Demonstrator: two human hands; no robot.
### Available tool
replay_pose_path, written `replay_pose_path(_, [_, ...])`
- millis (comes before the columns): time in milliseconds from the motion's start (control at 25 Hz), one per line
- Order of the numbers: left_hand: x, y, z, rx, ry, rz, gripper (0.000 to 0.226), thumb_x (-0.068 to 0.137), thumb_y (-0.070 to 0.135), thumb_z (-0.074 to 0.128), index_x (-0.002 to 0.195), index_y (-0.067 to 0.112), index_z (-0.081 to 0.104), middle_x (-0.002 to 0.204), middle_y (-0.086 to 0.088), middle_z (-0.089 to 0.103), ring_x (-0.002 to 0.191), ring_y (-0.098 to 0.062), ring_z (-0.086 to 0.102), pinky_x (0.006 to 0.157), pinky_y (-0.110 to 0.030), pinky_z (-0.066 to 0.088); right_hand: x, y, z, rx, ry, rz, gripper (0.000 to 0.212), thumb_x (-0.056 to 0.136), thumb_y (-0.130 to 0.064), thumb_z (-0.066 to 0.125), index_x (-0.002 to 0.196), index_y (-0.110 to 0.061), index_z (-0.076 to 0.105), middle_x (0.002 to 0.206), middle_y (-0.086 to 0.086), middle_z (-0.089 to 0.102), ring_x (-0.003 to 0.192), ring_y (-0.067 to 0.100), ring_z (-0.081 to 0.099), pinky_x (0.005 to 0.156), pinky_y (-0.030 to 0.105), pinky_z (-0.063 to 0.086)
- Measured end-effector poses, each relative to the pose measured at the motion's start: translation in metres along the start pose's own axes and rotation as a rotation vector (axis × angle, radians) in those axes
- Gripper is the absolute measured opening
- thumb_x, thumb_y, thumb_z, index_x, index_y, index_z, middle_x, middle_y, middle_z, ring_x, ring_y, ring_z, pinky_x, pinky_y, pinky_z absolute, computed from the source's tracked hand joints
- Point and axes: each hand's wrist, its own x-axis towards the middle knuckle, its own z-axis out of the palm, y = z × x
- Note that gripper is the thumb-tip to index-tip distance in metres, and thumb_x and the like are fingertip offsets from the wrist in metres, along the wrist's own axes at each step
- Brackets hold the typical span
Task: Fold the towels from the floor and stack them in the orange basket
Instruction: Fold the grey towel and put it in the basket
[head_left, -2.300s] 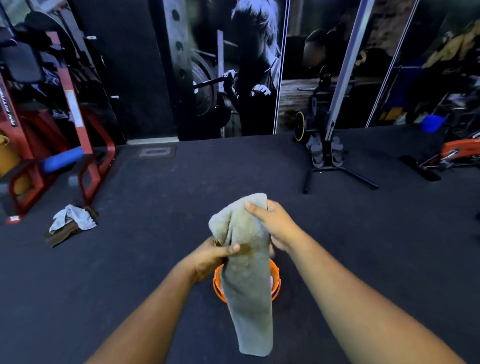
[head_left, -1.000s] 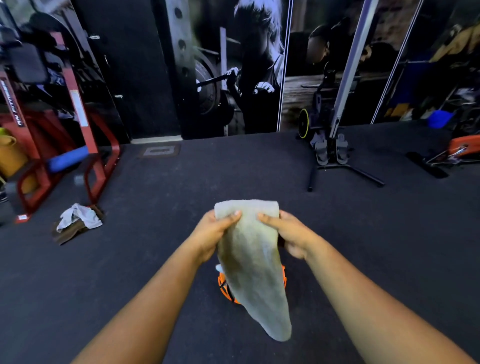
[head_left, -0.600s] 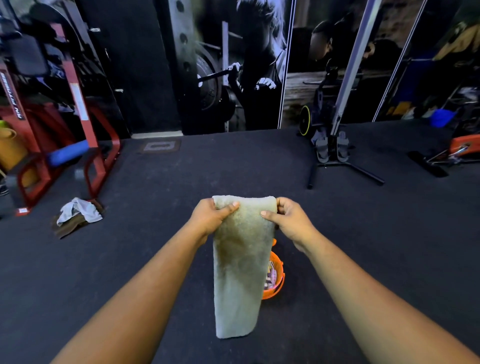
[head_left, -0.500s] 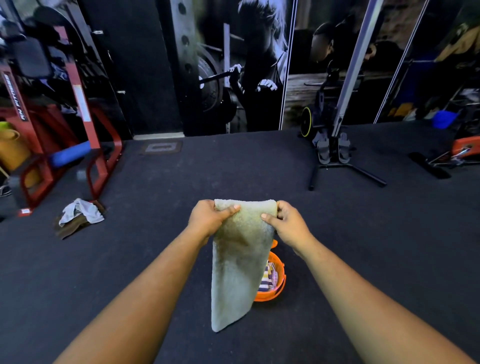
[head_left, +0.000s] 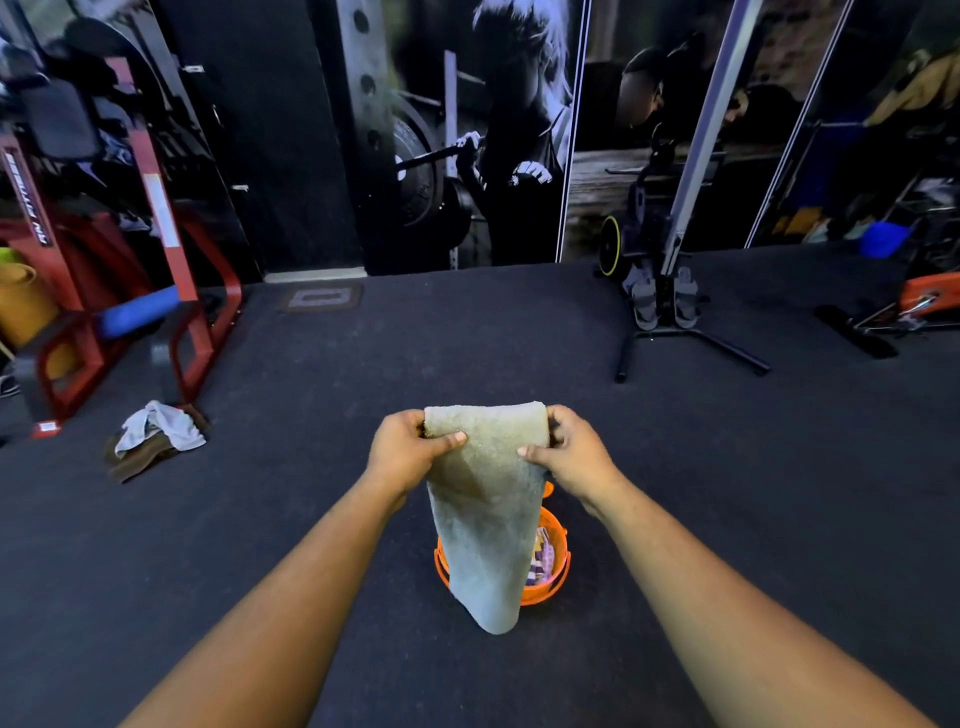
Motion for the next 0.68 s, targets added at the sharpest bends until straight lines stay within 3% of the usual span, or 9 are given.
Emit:
replay_pose_path(120, [-0.003,-0.004,0.002,-0.017,0.07,-0.033,0.027,0.068,0.028,0.095,0.088,0.017,0.081,0.086,0.002,0.08,0.085,-0.017,0.078,0.084,-0.046,0.063,0.001,0.001,0.0,-0.025,0.12,-0.021,0.034,0.077,-0.009,0.088,0.098,-0.018,0.063,0.091,0.004,0.077,0.085,0.021,0.075,0.074,0.045,0.062])
replay_pose_path(240, [-0.008,-0.002,0.007,-0.081,0.149,-0.026,0.028,0.067,0.026,0.097,0.084,0.014,0.078,0.083,-0.001,0.08,0.081,-0.019,0.078,0.08,-0.048,0.064,-0.002,0.0,0.0,0.029,0.176,-0.036,0.043,0.078,-0.009,0.087,0.111,-0.016,0.06,0.091,0.004,0.076,0.084,0.02,0.074,0.072,0.039,0.061])
replay_pose_path(360, [-0.012,0.004,0.007,-0.142,0.164,0.016,0.039,0.069,0.022,0.096,0.096,0.009,0.07,0.087,-0.006,0.079,0.083,-0.022,0.078,0.08,-0.048,0.064,-0.002,-0.002,-0.004,0.032,0.151,-0.09,0.048,0.081,-0.008,0.085,0.122,-0.019,0.063,0.096,0.002,0.077,0.091,0.017,0.074,0.078,0.036,0.061])
replay_pose_path(480, [-0.014,0.009,0.006,-0.084,0.177,0.063,0.062,0.073,0.023,0.094,0.113,0.014,0.048,0.088,-0.01,0.074,0.076,-0.019,0.07,0.071,-0.039,0.059,-0.003,0.0,-0.007,0.012,0.125,-0.123,0.041,0.084,-0.006,0.082,0.118,-0.022,0.065,0.095,-0.002,0.077,0.091,0.011,0.074,0.08,0.03,0.058])
replay_pose_path(600, [-0.014,0.011,0.005,0.018,0.124,0.142,0.057,0.081,0.02,0.087,0.117,0.015,0.044,0.079,-0.007,0.066,0.07,-0.014,0.057,0.066,-0.037,0.051,-0.007,0.0,-0.009,0.056,0.118,-0.119,0.039,0.083,-0.004,0.083,0.114,-0.02,0.066,0.09,0.0,0.078,0.086,0.011,0.075,0.073,0.027,0.058])
replay_pose_path(680, [-0.013,0.012,0.003,0.097,0.091,0.167,0.049,0.086,0.022,0.084,0.118,0.018,0.047,0.084,-0.011,0.068,0.073,-0.015,0.058,0.069,-0.04,0.054,-0.008,0.0,-0.01,0.125,0.111,-0.104,0.042,0.081,-0.001,0.083,0.117,-0.015,0.066,0.09,0.002,0.077,0.083,0.009,0.075,0.071,0.025,0.056])
